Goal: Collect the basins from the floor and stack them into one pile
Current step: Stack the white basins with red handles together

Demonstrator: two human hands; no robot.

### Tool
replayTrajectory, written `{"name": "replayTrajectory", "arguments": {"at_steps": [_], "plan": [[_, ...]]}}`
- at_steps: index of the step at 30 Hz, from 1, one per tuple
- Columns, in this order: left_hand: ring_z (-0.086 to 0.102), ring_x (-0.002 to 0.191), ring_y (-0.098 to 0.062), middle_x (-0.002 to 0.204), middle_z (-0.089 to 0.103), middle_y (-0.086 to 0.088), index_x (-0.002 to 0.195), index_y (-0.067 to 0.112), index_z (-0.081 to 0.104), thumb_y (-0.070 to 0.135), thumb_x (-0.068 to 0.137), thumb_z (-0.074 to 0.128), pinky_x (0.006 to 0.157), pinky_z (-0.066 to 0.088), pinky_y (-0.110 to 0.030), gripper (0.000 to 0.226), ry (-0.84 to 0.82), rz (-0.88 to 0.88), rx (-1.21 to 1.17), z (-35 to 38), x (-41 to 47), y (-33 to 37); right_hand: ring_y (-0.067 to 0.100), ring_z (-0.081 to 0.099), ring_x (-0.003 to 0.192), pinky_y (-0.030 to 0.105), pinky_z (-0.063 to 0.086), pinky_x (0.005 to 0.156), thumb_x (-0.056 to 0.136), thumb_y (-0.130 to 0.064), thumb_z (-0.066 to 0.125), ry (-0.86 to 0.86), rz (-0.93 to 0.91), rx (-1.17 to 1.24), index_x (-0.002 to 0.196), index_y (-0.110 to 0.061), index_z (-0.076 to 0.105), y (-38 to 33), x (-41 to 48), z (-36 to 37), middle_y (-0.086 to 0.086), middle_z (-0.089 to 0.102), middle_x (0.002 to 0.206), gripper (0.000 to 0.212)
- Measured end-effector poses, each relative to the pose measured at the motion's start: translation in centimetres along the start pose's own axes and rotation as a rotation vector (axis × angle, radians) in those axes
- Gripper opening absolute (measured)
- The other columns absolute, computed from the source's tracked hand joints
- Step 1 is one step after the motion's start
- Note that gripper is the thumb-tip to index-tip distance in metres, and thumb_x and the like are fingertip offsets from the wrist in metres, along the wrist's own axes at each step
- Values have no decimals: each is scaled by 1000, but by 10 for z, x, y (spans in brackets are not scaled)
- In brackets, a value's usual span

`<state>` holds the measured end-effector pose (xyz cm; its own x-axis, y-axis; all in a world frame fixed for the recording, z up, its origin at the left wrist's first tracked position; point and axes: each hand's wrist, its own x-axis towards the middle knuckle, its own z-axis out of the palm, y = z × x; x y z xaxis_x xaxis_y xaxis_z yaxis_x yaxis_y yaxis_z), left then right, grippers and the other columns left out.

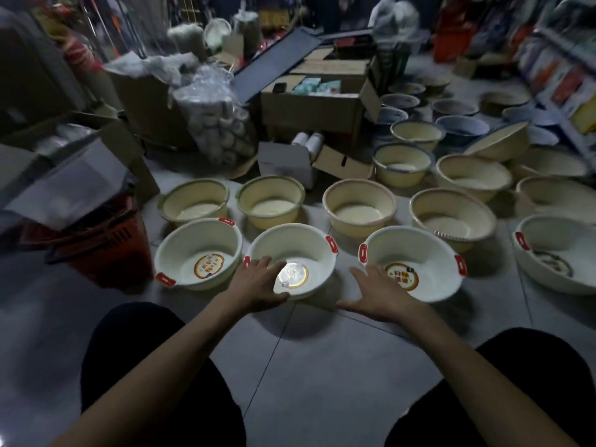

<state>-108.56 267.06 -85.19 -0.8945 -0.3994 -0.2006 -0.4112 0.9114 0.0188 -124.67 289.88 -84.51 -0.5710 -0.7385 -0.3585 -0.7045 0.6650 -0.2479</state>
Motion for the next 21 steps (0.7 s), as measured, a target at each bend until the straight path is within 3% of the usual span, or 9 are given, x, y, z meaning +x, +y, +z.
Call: {"name": "replayTrajectory", "arguments": {"at_steps": [9,12,17,21], "plan": [[49,133,-28,152,47,-3,153,33,38,68,84,53,106,42,-44,79,34,113,18,-20,23,-12,29,40,140,43,43,107,87,-66,62,101,-85,-63,159,-29,26,-25,21,-53,8,41,155,89],[50,133,-30,152,47,-4,154,34,37,70,83,45,105,43,-45,79,41,98,-2,-3,47,-16,29,46,134,43,46,101,89,-64,59,43,-71,-94,150,-25,41,-28,42,-39,7,47,149,75],[46,137,-31,160,36,-5,157,35,28,60,95,53,109,36,-48,71,-50,220,155,37,97,-5,33,46,127,47,44,101,94,-49,61,-65,-61,-297,135,-21,51,-20,74,5,13,51,136,51],[50,132,-32,155,43,-4,154,35,34,61,96,49,104,39,-45,66,-11,228,180,42,136,-8,26,49,125,46,50,97,93,-58,56,-37,-157,-208,141,-27,50,-24,112,2,6,55,134,57]]}}
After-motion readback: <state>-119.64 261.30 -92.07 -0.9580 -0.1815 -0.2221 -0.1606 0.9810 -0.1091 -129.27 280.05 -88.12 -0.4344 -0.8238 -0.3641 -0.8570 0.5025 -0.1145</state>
